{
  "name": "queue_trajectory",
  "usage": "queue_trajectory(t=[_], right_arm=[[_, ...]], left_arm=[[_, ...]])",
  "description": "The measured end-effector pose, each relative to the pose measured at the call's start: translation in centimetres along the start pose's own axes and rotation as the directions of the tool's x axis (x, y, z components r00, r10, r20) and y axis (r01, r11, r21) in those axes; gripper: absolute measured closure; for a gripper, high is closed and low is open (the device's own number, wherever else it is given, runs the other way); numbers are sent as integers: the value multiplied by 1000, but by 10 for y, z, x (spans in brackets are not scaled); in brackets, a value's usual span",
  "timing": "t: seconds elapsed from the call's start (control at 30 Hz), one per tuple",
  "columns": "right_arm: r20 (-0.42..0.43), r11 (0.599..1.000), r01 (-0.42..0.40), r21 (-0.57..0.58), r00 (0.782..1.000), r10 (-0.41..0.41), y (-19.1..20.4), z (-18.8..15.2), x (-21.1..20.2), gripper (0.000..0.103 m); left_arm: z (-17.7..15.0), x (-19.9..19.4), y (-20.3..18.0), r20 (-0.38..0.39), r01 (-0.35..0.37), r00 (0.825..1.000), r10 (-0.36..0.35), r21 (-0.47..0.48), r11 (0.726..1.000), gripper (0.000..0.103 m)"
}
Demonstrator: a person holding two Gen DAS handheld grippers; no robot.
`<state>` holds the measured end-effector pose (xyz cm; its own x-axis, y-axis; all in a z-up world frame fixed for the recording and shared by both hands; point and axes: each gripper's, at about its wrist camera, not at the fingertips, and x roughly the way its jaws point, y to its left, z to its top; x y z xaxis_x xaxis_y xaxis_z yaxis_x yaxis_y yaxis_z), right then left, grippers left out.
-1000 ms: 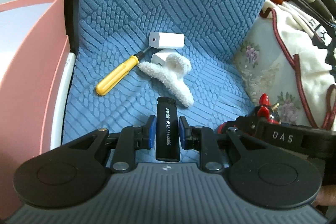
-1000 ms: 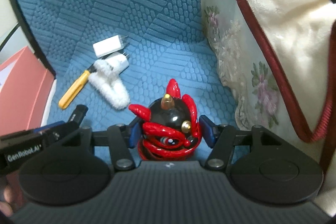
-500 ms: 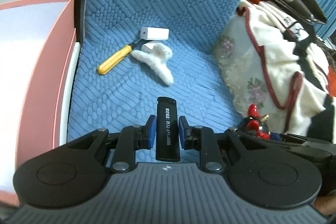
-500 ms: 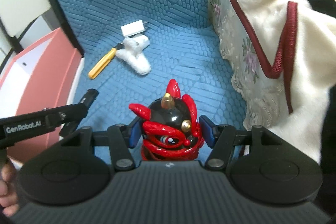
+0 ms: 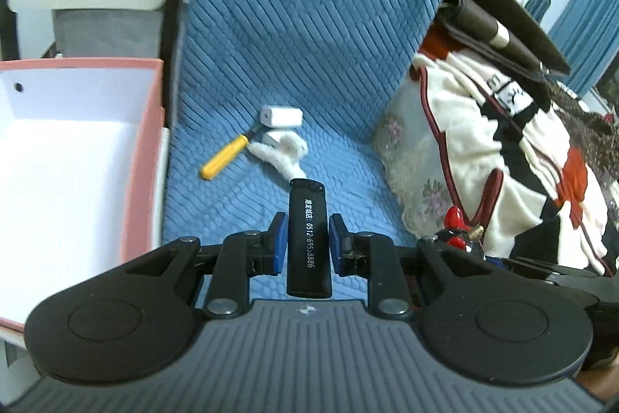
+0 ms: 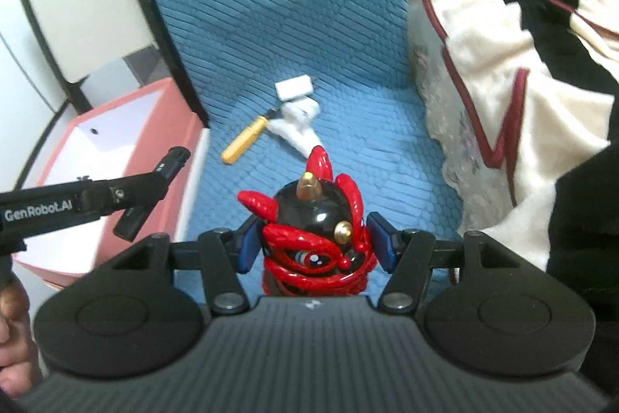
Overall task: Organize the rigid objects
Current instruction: 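Carry the USB stick with the left tool while the right tool carries the lion into the pink box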
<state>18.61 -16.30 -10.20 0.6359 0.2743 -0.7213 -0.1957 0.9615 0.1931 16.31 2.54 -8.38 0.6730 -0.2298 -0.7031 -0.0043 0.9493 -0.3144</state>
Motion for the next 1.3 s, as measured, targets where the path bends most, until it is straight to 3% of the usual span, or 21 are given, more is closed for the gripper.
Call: queue_trajectory(t=[0.27,0.53,0.7,1.0,1.3], right_arm=[[21,990,-89,-111,996,92,64,9,-20,42],[-4,944,-252,-213,966,257,138,4,-33,42],[-41,916,-300,-265,953,300,174,0,-23,42],[-116,896,-314,-315,949,292,226,-3,25,42],[-211,901,-281,-332,953,219,258,-14,88,42]], left_arm=[[8,-61,40,64,-68,995,72,-67,995,77],[9,-128,89,133,-159,975,178,-140,977,77],[1,-152,125,132,-202,964,229,-192,960,77],[-4,-147,201,61,-249,960,272,-257,934,77],[-4,-99,263,-49,-265,964,262,-272,925,77]])
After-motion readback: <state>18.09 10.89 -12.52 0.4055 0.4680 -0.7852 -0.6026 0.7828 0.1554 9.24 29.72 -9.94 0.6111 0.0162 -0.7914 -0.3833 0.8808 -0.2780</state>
